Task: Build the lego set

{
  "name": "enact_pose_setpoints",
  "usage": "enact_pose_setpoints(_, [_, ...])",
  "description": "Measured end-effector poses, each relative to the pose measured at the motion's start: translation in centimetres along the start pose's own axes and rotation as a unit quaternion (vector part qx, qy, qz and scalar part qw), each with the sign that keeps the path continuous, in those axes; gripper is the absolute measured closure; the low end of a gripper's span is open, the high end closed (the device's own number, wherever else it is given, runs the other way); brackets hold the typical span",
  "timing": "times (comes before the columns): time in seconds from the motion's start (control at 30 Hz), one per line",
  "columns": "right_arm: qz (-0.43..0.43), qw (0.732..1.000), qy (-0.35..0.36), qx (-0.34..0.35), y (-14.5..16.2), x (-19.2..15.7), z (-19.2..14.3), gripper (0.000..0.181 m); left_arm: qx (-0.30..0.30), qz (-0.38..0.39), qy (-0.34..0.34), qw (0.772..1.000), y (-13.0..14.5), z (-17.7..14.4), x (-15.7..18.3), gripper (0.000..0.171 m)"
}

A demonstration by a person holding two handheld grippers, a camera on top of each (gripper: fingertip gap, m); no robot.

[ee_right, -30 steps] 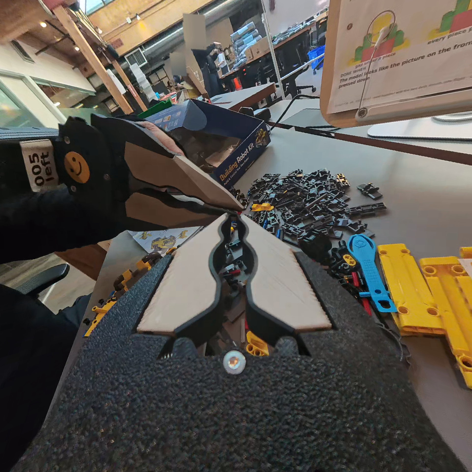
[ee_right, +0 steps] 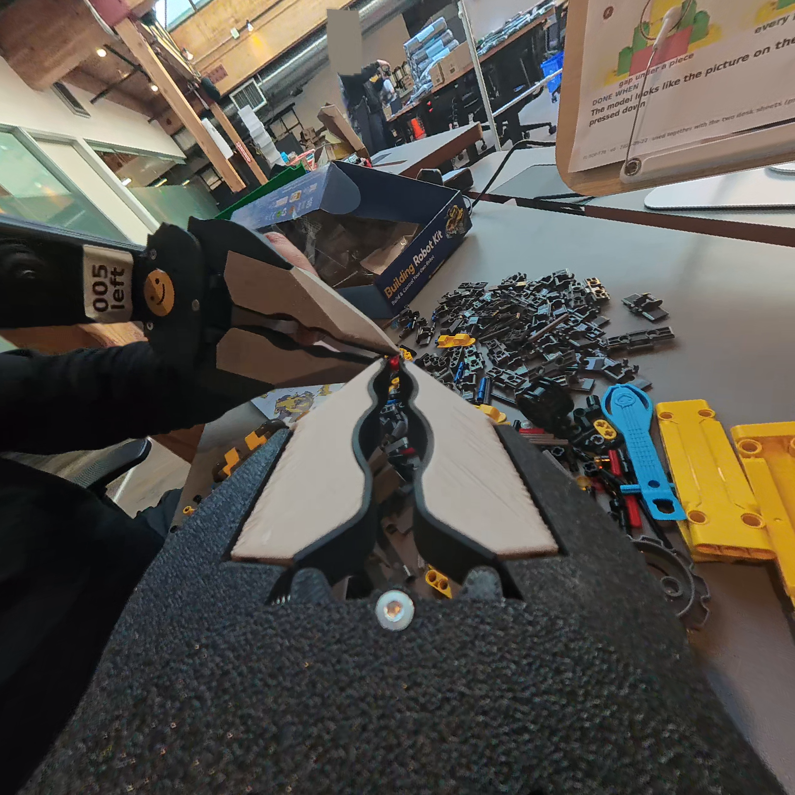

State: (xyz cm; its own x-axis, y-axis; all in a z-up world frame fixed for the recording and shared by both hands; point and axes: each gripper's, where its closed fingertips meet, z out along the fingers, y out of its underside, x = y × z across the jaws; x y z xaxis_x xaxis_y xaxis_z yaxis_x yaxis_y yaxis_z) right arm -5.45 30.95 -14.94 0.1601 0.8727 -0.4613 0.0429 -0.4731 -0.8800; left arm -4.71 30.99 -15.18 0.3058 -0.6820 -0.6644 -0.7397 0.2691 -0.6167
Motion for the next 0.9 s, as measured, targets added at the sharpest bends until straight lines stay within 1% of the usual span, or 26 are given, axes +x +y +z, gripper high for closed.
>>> enact_pose_setpoints(0.13, [0.005,1.0,0.012,0.003,0.2,0.7,-0.1,0.177,0.022,-0.072,0.025,0.997,0.1,0.3,0.0,0.168])
enact_pose_setpoints(0.23, [0.014,1.0,0.023,0.01,0.1,1.5,-0.5,0.177,0.045,-0.088,0.051,0.994,-0.5,-0.1,0.0,0.163])
enact_pose_setpoints(0.33, [0.01,0.999,0.024,0.026,-0.2,1.8,-0.8,0.177,0.093,-0.112,0.087,0.985,-2.3,-1.0,-0.3,0.163])
enact_pose_setpoints(0.37, [0.005,0.999,0.027,0.029,-0.3,1.8,-0.8,0.177,0.103,-0.124,0.094,0.982,-3.0,-1.2,-0.8,0.163])
enact_pose_setpoints(0.4, [-0.001,0.999,0.03,0.03,-0.3,1.9,-0.9,0.177,0.099,-0.136,0.092,0.981,-3.2,-1.2,-1.4,0.162])
enact_pose_setpoints(0.47, [-0.019,0.998,0.038,0.04,-0.5,2.0,-1.1,0.178,0.055,-0.162,0.078,0.982,-2.4,-0.6,-2.9,0.16])
enact_pose_setpoints(0.53, [-0.034,0.997,0.045,0.051,-0.8,2.0,-1.3,0.178,0.014,-0.184,0.081,0.979,-1.3,-0.1,-3.2,0.157])
enact_pose_setpoints(0.57, [-0.042,0.997,0.047,0.053,-0.9,1.9,-1.4,0.178,0.009,-0.189,0.081,0.979,-0.9,0.0,-3.3,0.164])
enact_pose_setpoints(0.63, [-0.059,0.995,0.067,0.053,-0.9,2.2,-1.6,0.178,0.001,-0.185,0.102,0.977,-0.3,0.2,-2.8,0.165])
enact_pose_setpoints(0.73, [-0.086,0.991,0.099,0.038,-0.6,2.5,-1.9,0.178,-0.033,-0.184,0.131,0.974,0.8,0.3,-1.7,0.164])
enact_pose_setpoints(0.8, [-0.096,0.989,0.111,0.029,-0.2,2.0,-2.2,0.178,-0.07,-0.173,0.117,0.975,2.0,0.3,-2.1,0.163])
enact_pose_setpoints(0.9, [-0.1,0.984,0.142,0.038,0.3,0.7,-3.0,0.178,-0.115,-0.174,0.111,0.972,3.8,-0.4,-2.6,0.165])
